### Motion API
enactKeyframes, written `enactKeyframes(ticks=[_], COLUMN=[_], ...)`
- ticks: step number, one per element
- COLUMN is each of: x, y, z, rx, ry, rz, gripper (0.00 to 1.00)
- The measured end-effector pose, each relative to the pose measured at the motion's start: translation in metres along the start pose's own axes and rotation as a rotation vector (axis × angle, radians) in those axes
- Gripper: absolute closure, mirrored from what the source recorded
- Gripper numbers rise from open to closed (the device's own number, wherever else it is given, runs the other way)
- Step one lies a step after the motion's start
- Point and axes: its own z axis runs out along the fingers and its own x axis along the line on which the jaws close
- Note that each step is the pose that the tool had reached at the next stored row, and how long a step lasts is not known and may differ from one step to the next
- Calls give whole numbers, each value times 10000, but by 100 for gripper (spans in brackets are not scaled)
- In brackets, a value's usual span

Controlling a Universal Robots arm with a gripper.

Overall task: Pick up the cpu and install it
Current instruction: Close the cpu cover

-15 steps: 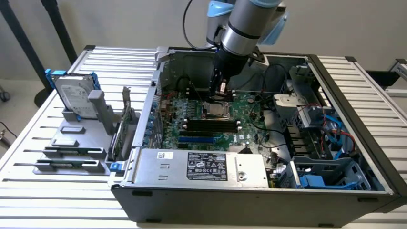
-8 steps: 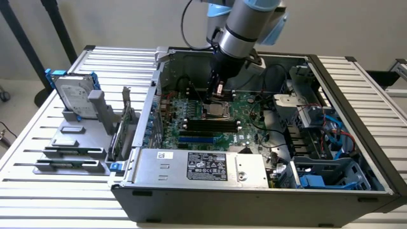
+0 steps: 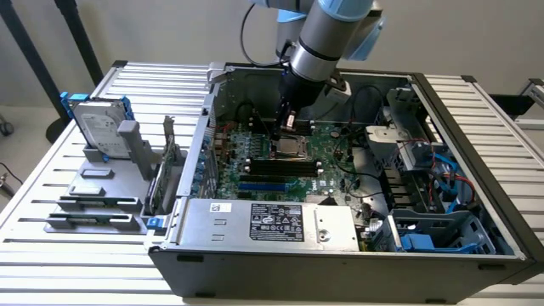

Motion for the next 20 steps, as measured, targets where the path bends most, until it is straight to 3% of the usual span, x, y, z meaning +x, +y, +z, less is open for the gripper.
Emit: enactKeyframes(ticks=[11, 20], x=[-1, -3], y=[16, 20], z=[156, 188], rx=[13, 16], ry=[30, 46], rz=[77, 73], gripper=[89, 89])
